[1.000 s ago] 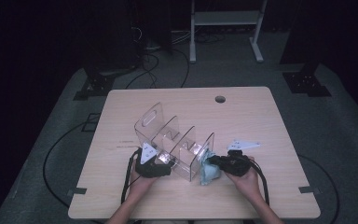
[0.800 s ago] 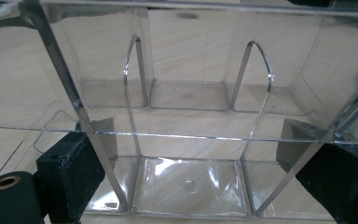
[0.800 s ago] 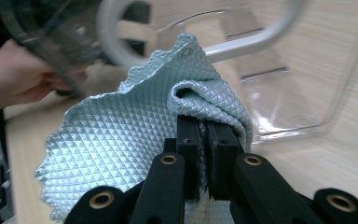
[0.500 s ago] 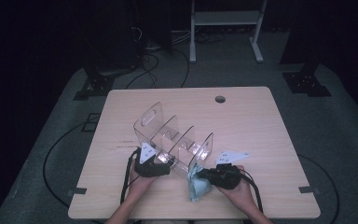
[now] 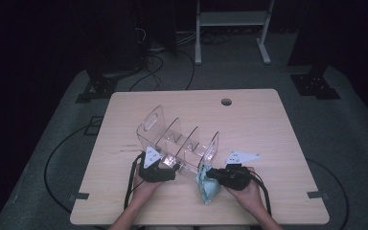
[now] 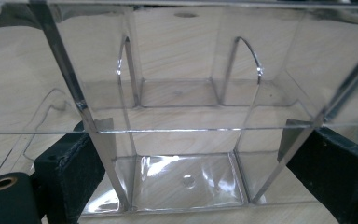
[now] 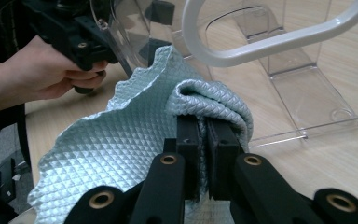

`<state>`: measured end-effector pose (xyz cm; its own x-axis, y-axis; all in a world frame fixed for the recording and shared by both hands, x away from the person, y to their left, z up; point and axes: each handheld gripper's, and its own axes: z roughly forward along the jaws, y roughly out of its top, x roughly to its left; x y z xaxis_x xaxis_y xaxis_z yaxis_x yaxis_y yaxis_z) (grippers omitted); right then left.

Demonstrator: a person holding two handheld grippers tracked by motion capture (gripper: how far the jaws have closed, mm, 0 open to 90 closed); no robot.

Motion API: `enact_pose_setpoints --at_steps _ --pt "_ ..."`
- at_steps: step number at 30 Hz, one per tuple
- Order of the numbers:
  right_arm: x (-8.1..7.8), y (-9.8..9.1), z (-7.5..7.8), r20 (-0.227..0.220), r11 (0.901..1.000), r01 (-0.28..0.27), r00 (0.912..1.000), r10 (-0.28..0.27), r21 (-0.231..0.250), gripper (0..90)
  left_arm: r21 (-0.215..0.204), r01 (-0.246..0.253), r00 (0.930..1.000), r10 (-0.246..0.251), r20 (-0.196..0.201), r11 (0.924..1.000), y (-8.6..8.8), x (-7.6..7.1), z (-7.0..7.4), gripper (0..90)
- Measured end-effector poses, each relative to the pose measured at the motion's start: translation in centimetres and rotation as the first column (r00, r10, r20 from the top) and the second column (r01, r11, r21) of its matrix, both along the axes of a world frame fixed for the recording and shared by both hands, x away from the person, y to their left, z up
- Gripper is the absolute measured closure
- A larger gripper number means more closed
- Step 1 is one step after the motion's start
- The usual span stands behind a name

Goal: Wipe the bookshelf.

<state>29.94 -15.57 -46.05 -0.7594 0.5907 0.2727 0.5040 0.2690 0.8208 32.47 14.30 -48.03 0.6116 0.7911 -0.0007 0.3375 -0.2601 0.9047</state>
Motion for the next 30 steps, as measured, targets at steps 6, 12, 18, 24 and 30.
enact_pose_setpoints --at_steps 6,12,18,24,30 --pt "0.8 -0.8 -0.2 -0.02 0.9993 0.03 0.9994 -0.029 0.023 84.8 0.003 0.011 0.9999 -0.011 0.002 0.9999 -0.1 -0.2 0.0 6.7" --pt "1.6 -1.8 -0.3 -0.022 0.9968 0.073 0.9971 -0.073 0.03 84.8 0.008 0.044 0.9989 -0.044 0.015 0.999 -0.5 -0.7 0.1 6.6" --pt "2.6 -3.5 -0.5 -0.035 0.9895 0.138 0.99 -0.136 0.044 84.8 0.022 0.092 0.9954 -0.093 0.023 0.9955 -1.4 -1.3 0.0 6.8" --pt "3.5 -5.1 -0.6 -0.039 0.9805 0.188 0.9818 -0.186 0.057 84.8 0.03 0.137 0.9901 -0.138 0.027 0.9901 -2.3 -1.8 0.0 6.7" --pt "4.1 -6.0 -0.7 -0.037 0.9712 0.229 0.9731 -0.227 0.064 84.8 0.033 0.168 0.9853 -0.169 0.027 0.9853 -3.1 -2.1 -0.1 6.7"
